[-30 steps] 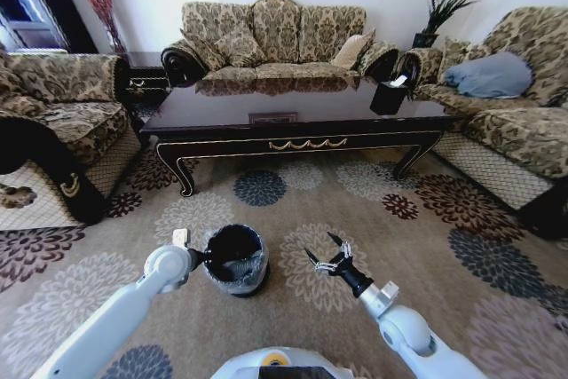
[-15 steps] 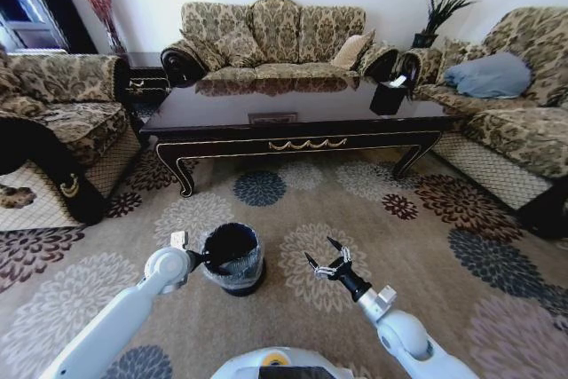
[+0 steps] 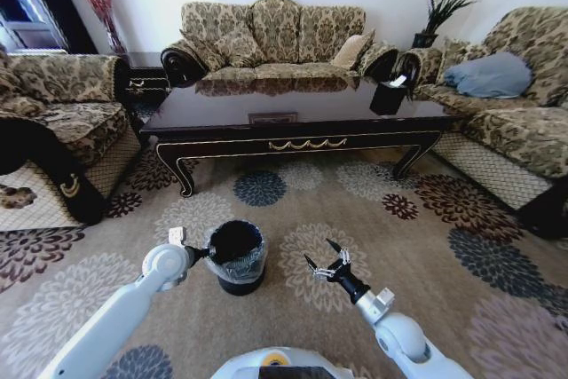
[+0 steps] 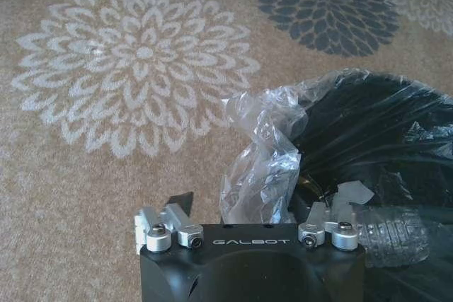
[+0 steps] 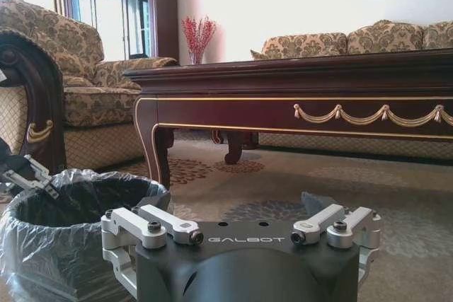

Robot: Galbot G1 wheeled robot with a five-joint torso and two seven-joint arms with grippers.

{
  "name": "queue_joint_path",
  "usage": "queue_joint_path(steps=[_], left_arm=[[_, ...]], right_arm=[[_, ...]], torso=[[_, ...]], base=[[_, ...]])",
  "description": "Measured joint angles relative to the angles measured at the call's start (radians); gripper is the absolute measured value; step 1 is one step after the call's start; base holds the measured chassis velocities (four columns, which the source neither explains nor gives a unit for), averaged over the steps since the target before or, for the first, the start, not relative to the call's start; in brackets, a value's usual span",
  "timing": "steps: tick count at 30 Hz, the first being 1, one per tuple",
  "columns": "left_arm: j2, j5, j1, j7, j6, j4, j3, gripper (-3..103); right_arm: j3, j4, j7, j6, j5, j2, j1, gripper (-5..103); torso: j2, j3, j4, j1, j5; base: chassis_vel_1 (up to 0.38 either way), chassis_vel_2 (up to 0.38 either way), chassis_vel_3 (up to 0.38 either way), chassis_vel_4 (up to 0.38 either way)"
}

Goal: Move to the front of the table and pick up the trash from the floor, then place it into the trash bin.

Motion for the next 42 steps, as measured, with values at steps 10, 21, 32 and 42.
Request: queue_joint_path(steps=[10,21,32,42], left_arm=[[0.009,0.056,0.017,0.034,0.001,-0.039,-0.005,100],[0.004,0.335,0.116,0.271,-0.082,-0.089,-0.103,100],[-0.061,0.946,0.421,0.497,-0.529,-0.202,-0.272,100],[-0.165,1.011,0.590,0.595,-0.660,-0.278,-0.451,100]], right_arm=[[0.001,-0.001,-0.007,0.013,-0.038,0.014,-0.031,100],[0.049,0.018,0.074,0.017,-0.013,0.050,-0.016,100],[0.155,0.052,0.065,0.033,-0.042,0.137,-0.059,100],[0.229,0.074,0.070,0.039,-0.121,0.229,-0.090,100]], torso=[[0.000,0.000,-0.0003,0.000,0.0000],[0.000,0.000,-0.0001,0.000,-0.0001],[0.000,0.000,-0.0001,0.000,0.0000],[0.000,0.000,-0.0003,0.000,0.0000]], base=[[0.000,0.000,0.000,0.000],[0.000,0.000,0.000,0.000],[0.000,0.000,0.000,0.000],[0.000,0.000,0.000,0.000]])
